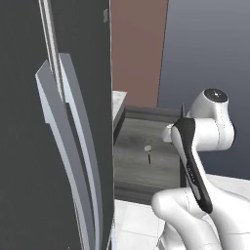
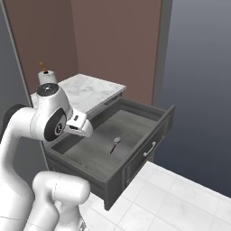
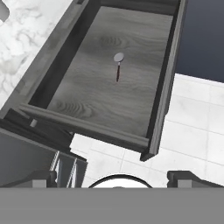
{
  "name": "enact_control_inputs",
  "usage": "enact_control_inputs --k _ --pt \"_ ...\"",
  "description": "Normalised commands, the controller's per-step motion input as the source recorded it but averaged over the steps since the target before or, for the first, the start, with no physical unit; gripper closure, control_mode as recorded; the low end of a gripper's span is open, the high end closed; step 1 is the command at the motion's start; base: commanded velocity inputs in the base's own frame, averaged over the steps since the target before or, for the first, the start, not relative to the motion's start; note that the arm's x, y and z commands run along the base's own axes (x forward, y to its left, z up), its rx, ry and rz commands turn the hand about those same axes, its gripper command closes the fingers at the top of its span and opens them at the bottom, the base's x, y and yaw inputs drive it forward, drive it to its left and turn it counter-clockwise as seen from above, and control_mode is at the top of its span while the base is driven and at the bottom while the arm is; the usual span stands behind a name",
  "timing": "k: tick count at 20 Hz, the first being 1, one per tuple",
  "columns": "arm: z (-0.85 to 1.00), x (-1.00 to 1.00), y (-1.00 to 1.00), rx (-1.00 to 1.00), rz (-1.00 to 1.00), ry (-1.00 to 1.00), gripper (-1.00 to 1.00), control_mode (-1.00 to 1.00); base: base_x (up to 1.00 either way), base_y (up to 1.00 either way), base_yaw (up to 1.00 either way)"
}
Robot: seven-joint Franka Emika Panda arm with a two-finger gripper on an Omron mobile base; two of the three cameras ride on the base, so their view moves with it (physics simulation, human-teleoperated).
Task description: Organize the utensils by type. Pick up the wooden spoons from the counter and place them in the open cabinet. Then pick up the metallic utensils from the counter and place them in the open drawer.
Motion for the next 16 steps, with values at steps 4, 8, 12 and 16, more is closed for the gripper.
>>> enact_control_inputs --k 4,8,12,16 --pt "0.00 0.01 0.00 0.00 0.00 0.00 -1.00 1.00 0.01 0.00 0.00" --pt "0.00 0.00 0.00 0.00 0.00 0.00 -1.00 1.00 -0.03 0.00 0.00" --pt "0.00 0.00 0.00 0.00 0.00 0.00 -1.00 1.00 -0.51 0.00 0.00" --pt "0.00 0.00 0.00 0.00 0.00 0.00 -1.00 1.00 -0.86 -0.15 0.00"
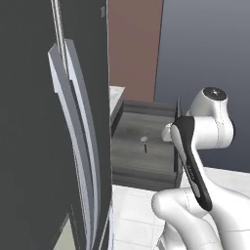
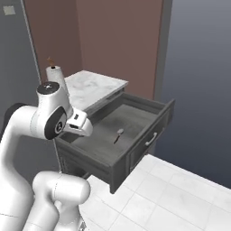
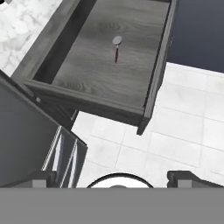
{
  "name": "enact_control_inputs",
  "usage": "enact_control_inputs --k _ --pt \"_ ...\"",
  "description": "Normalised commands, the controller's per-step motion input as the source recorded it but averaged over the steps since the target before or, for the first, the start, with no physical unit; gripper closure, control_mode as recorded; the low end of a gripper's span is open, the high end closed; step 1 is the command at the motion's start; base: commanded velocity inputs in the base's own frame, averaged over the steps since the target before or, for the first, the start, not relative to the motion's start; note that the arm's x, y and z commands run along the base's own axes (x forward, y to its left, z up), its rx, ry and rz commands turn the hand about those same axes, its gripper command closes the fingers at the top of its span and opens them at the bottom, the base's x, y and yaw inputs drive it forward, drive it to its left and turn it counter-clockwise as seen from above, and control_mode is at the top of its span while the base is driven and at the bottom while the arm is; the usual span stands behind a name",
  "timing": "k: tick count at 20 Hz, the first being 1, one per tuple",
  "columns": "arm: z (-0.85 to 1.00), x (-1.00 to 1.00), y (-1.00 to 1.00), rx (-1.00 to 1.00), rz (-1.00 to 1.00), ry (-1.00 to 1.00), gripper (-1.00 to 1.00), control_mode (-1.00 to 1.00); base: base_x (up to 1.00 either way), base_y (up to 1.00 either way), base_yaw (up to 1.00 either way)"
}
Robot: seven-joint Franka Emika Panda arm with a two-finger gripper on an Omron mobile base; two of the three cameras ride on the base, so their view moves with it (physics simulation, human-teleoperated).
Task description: Organize the utensils by type. Pick up the wooden spoons from the counter and place them in the open cabinet. Then pick up the metallic utensils from the counter and place them in the open drawer.
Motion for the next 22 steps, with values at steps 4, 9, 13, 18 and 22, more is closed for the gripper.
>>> enact_control_inputs --k 4,9,13,18,22 --pt "0.00 0.00 0.00 0.00 0.00 0.00 -1.00 1.00 -0.91 -0.30 -0.03" --pt "0.00 0.00 0.00 0.00 0.00 0.00 -1.00 1.00 -0.59 -0.37 -0.21" --pt "0.00 0.00 0.00 0.00 0.00 0.00 -1.00 1.00 0.15 -0.29 -0.15" --pt "0.00 0.00 0.00 0.00 0.00 0.00 -1.00 1.00 0.12 -0.46 -0.20" --pt "0.00 0.00 0.00 0.00 0.00 0.00 -1.00 1.00 -0.01 -0.53 -0.72"
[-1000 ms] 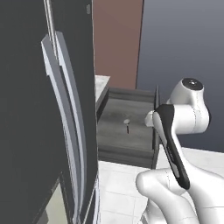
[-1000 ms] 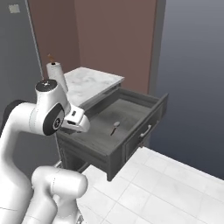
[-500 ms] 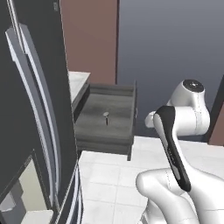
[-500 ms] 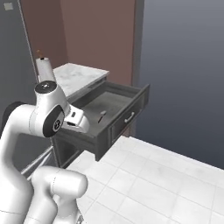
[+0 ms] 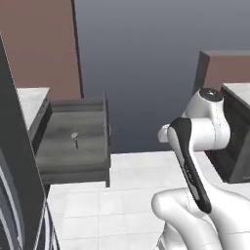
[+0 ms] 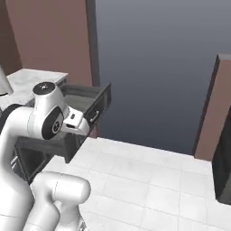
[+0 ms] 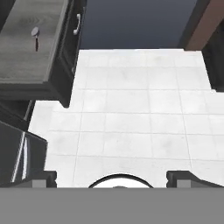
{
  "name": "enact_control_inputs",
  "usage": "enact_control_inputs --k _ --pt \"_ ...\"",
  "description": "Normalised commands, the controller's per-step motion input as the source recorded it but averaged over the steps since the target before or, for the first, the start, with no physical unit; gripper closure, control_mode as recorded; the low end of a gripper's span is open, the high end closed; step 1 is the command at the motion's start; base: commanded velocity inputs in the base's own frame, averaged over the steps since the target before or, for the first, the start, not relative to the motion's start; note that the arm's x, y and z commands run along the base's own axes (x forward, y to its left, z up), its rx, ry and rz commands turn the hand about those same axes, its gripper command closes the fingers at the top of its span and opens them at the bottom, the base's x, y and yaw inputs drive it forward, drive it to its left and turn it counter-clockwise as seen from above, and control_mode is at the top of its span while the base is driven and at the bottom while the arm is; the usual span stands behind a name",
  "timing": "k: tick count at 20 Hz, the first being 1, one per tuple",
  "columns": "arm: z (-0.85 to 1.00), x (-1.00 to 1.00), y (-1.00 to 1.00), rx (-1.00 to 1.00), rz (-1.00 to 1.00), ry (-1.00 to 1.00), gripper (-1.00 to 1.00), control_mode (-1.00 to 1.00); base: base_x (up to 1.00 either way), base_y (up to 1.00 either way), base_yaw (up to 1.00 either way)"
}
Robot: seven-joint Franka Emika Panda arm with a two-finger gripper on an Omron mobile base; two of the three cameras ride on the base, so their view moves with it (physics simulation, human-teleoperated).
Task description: Organize the utensils by type. Pick up the wooden spoons from the counter and place them in the open cabinet. Then pick up the metallic utensils from the counter and place them in the open drawer.
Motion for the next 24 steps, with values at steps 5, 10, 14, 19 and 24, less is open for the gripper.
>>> enact_control_inputs --k 5,10,14,19,24 --pt "0.00 0.00 0.00 0.00 0.00 0.00 -1.00 1.00 0.00 -0.04 -0.94" --pt "0.00 0.00 0.00 0.00 0.00 0.00 -1.00 1.00 0.00 -0.09 -0.93" --pt "0.00 0.00 0.00 0.00 0.00 0.00 -1.00 1.00 0.22 -0.22 -0.80" --pt "0.00 0.00 0.00 0.00 0.00 0.00 -1.00 1.00 0.77 -0.24 -0.58" --pt "0.00 0.00 0.00 0.00 0.00 0.00 -1.00 1.00 1.00 -0.03 -0.36"
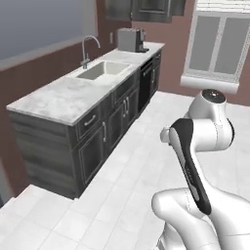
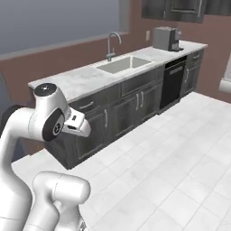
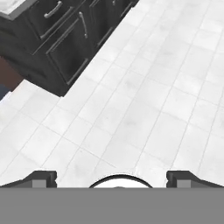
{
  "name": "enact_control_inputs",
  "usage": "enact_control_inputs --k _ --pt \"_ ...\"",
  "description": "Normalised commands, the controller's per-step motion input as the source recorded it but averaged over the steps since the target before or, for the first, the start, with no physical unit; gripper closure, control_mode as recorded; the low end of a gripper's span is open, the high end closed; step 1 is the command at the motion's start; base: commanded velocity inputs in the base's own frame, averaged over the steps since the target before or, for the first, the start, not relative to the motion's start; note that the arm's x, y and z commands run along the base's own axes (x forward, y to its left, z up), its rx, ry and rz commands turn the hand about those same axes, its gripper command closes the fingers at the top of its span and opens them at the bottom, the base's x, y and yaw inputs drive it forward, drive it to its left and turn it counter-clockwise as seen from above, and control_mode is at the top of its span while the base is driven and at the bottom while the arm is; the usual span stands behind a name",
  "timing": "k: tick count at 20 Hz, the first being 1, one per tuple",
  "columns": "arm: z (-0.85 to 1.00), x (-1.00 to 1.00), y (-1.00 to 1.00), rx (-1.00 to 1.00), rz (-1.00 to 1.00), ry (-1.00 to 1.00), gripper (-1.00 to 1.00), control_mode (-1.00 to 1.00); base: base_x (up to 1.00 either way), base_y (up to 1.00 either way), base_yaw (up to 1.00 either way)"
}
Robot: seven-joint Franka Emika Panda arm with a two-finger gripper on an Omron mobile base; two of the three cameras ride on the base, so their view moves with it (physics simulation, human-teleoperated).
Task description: Organize the utensils by type. Pick up the wooden spoons from the counter and place them in the open cabinet. Then pick up the metallic utensils from the counter and place them in the open drawer.
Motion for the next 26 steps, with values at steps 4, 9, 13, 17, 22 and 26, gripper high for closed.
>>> enact_control_inputs --k 4,9,13,17,22,26 --pt "0.00 0.00 0.00 0.00 0.00 0.00 -1.00 1.00 1.00 0.00 -0.40" --pt "0.00 0.00 0.00 0.00 0.00 0.00 -1.00 1.00 0.93 0.00 -0.50" --pt "0.00 0.00 0.00 0.00 0.00 0.00 -1.00 1.00 0.53 0.00 -0.74" --pt "0.00 0.00 0.00 0.00 0.00 0.00 -1.00 1.00 0.67 0.00 -0.67" --pt "0.00 0.00 0.00 0.00 0.00 0.00 -1.00 1.00 0.93 0.00 -0.56" --pt "0.00 0.00 0.00 0.00 0.00 0.00 -1.00 1.00 0.95 0.00 -0.50"
